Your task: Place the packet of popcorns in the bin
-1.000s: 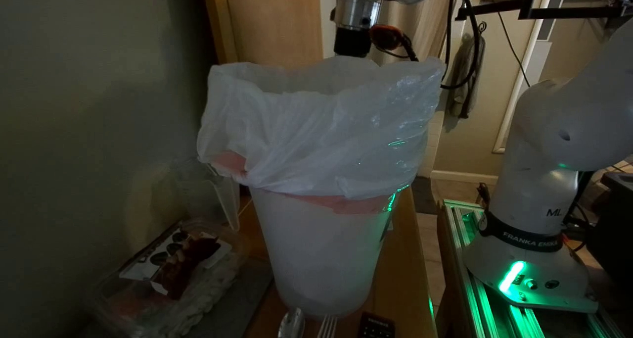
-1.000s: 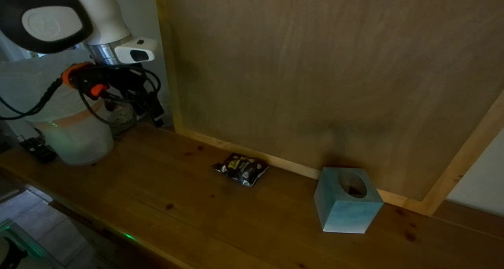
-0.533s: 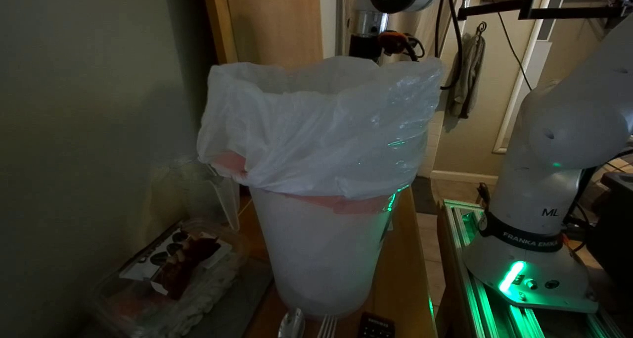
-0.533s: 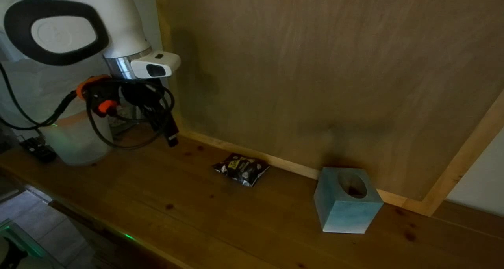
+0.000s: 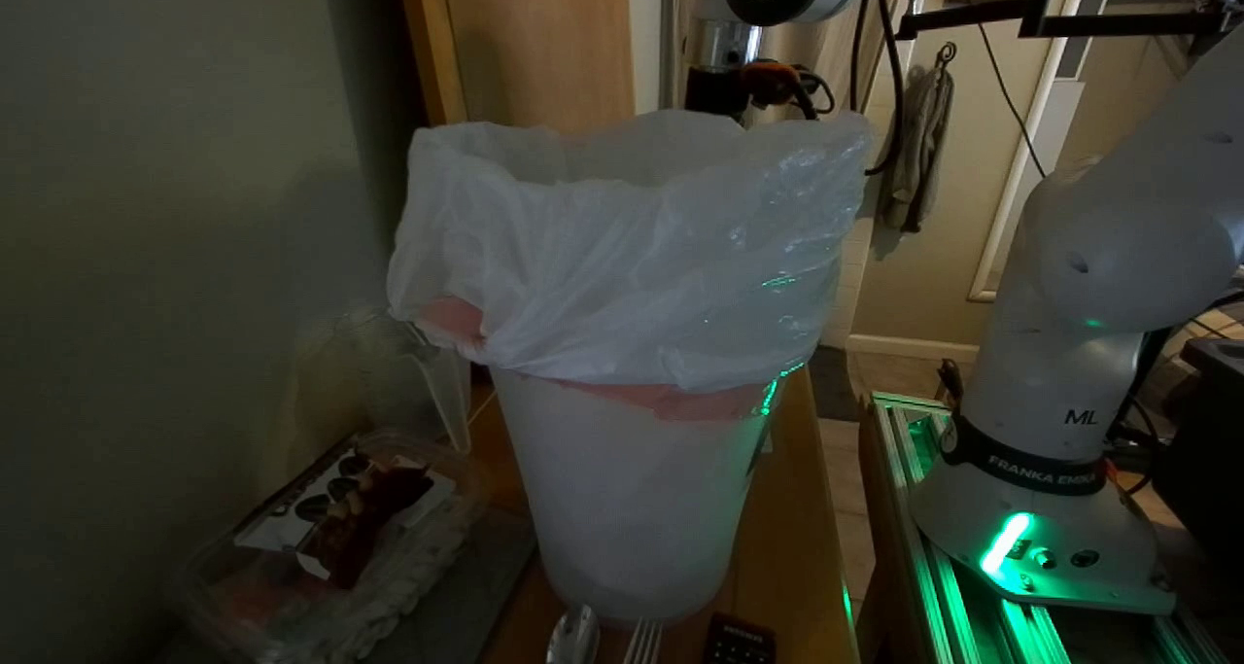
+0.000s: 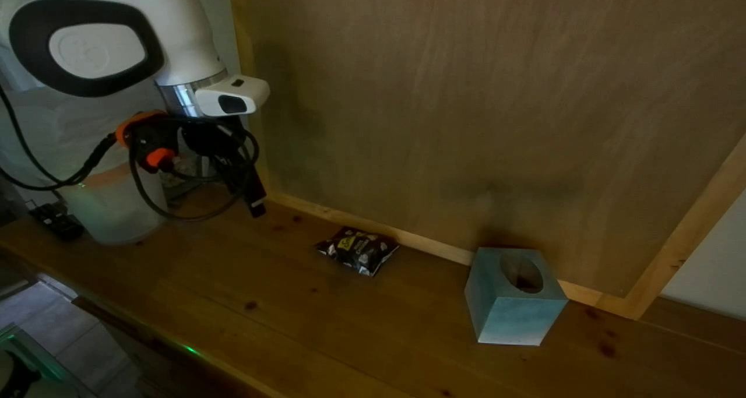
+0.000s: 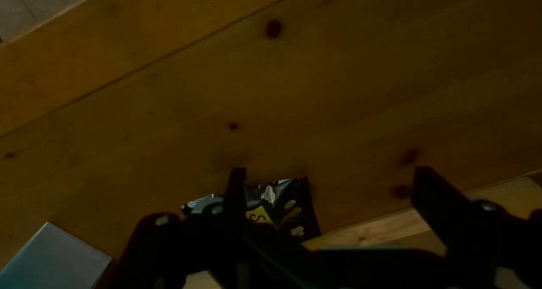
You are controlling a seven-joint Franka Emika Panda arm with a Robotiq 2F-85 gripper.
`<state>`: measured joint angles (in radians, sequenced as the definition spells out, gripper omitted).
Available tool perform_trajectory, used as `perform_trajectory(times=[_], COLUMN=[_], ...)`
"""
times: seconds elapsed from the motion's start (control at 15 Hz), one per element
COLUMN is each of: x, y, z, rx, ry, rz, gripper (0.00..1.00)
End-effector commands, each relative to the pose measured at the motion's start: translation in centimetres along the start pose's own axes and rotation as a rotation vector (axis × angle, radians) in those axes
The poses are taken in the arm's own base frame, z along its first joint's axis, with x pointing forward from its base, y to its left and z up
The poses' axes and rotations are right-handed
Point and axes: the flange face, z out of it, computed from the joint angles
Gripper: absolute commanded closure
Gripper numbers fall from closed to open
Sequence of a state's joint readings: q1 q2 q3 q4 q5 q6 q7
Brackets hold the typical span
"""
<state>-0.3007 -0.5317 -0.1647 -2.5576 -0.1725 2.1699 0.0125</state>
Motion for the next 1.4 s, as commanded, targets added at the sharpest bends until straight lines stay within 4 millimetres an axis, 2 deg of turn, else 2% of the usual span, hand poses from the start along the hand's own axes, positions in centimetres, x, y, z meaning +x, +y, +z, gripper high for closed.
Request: perform_trajectory(times=[0.0,0.33,0.67,0.8,1.07,1.33], x=[3.7,10.0,14.6,15.6,15.9,15.9], y=[2.7,4.0,4.8,5.9,8.5,9.3], z=[0.9,1.8,4.5,5.8,8.6,11.5], rx=[-0.009,-0.038,-0.072,-0.064,-0.047,0.017], ry=[0.007,0.074,0.075,0.064,0.010,-0.002], rz=[0.099,0.096,0.015,-0.055,-0.176,-0.243], gripper=[0.00,0.00,0.00,0.00,0.00,0.00])
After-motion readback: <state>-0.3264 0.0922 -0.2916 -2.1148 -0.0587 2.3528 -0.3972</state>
